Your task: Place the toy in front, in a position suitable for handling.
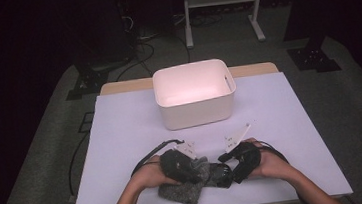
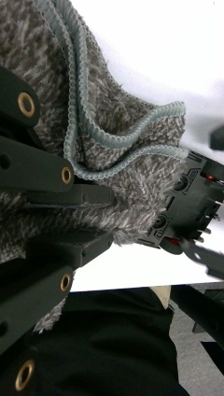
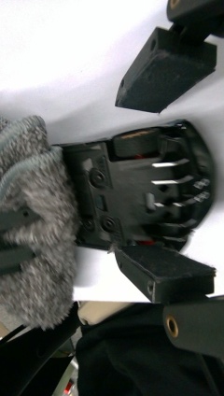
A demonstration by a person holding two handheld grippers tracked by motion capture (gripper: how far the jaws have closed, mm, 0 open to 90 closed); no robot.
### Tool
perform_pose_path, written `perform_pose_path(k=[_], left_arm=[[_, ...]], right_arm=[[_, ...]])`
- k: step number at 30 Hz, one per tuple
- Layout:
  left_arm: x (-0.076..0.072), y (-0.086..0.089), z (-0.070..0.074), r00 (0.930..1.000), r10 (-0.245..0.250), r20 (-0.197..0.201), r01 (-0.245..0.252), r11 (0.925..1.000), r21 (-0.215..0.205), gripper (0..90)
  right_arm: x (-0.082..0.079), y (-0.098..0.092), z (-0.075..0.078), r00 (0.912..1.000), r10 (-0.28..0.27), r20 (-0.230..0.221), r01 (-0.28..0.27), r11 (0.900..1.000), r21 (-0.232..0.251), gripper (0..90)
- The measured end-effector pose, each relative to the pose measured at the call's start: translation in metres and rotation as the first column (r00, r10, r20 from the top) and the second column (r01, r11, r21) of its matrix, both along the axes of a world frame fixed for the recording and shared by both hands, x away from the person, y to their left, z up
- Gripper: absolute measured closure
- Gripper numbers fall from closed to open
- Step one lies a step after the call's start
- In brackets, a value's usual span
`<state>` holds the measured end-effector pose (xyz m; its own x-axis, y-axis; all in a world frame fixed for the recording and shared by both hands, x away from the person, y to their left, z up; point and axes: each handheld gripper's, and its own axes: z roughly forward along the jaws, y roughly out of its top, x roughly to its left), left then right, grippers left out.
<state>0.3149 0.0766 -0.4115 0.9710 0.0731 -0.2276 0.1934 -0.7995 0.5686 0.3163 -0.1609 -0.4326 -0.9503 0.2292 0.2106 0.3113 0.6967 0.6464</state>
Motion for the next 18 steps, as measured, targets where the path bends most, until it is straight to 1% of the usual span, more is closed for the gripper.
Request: perform_pose_path(k=[3, 4, 5, 9, 11, 15, 16, 17, 18], left_arm=[[-0.001, 0.000, 0.000, 1.0000, -0.006, 0.002, 0.006, 1.0000, 0.001, 78.5], [-0.001, 0.000, 0.000, 1.0000, -0.006, 0.002, 0.006, 1.0000, 0.001, 78.5], [0.000, 0.000, 0.000, 1.0000, -0.007, 0.002, 0.007, 1.0000, 0.001, 78.5], [-0.001, -0.001, 0.001, 0.9998, -0.015, 0.015, 0.015, 0.9999, 0.006, 78.5], [0.000, 0.000, 0.003, 0.9997, -0.010, 0.022, 0.010, 0.9999, 0.006, 78.6], [0.004, 0.003, 0.009, 0.9996, 0.007, 0.028, -0.007, 1.0000, -0.003, 78.5], [0.006, 0.004, 0.012, 0.9994, 0.010, 0.032, -0.010, 0.9999, -0.010, 78.5], [0.010, 0.005, 0.019, 0.9990, 0.024, 0.038, -0.023, 0.9994, -0.026, 78.5], [0.010, 0.005, 0.019, 0.9990, 0.024, 0.038, -0.023, 0.9994, -0.026, 78.4]], right_arm=[[0.005, 0.004, -0.004, 0.9986, -0.005, -0.052, 0.005, 1.000, 0.011, 22.9], [0.005, 0.004, -0.004, 0.9986, -0.005, -0.052, 0.005, 1.000, 0.011, 22.9], [0.007, 0.006, -0.007, 0.9960, -0.011, -0.089, 0.012, 1.000, 0.015, 23.3], [0.010, 0.008, -0.010, 0.9896, -0.016, -0.143, 0.019, 1.000, 0.017, 25.0], [0.011, 0.006, -0.011, 0.9865, -0.016, -0.163, 0.021, 0.999, 0.028, 28.7], [0.010, 0.005, -0.012, 0.9841, -0.021, -0.177, 0.028, 0.999, 0.035, 29.5], [0.010, 0.005, -0.012, 0.9853, -0.018, -0.170, 0.024, 0.999, 0.035, 29.7], [0.009, 0.006, -0.011, 0.9868, -0.015, -0.161, 0.021, 0.999, 0.037, 30.0], [0.008, 0.006, -0.011, 0.9883, -0.011, -0.152, 0.017, 0.999, 0.036, 30.2]])
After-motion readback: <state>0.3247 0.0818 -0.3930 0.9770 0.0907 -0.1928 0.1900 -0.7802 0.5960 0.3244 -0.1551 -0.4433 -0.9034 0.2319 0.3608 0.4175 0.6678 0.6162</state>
